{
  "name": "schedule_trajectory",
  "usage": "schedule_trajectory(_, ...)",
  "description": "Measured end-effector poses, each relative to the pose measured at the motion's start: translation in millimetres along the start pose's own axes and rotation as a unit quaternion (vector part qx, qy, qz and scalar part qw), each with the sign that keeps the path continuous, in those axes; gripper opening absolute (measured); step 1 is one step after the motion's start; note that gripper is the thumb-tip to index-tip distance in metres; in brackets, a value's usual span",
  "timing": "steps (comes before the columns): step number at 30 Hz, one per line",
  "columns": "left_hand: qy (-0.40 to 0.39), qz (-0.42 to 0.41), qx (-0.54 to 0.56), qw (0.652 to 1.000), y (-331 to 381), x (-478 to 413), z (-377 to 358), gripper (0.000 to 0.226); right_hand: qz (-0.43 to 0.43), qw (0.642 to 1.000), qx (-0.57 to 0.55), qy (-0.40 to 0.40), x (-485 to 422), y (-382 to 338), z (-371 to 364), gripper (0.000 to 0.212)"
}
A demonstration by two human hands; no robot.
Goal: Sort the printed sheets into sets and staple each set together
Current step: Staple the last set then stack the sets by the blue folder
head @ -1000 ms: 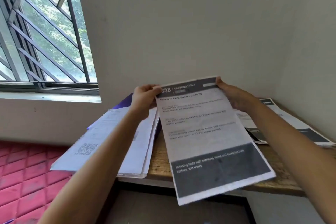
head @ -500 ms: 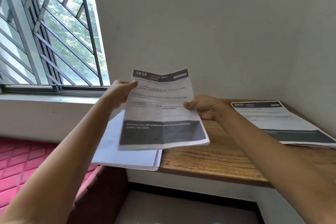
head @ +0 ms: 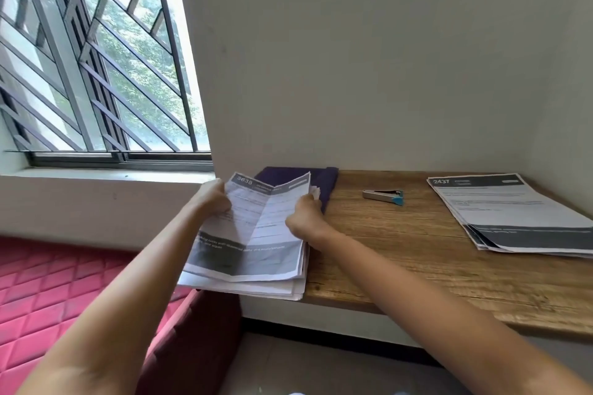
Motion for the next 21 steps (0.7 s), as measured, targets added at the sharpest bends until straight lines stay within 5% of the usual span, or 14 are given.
schedule_trajectory(7, 0.001, 0.011, -0.019, 1.000, -19, -11, -13, 0.019, -0.001, 0.995, 0.104, -0.003, 8, 3, -8, 0.055)
schedule_trajectory(12, -0.020, 0.053, -0.038, 0.998, -24, -1, -18, 0.040, -0.016, 0.993, 0.119, 0.005, 12, 7, -7, 0.060)
schedule_trajectory(21, -0.032, 0.080, -0.046, 0.995, -18, 12, -27, 0.049, -0.102, 0.994, 0.009, -0.028, 15, 20, -9, 0.068)
Point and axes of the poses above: each hand's wrist, its own x-axis away from the middle knuckle, its own z-axis out of the back of the hand, y = z × x, the point moved 9 cm from there along -x, towards the middle knuckle, and after that the axes turned 15 degrees about x, right-handed, at the moved point
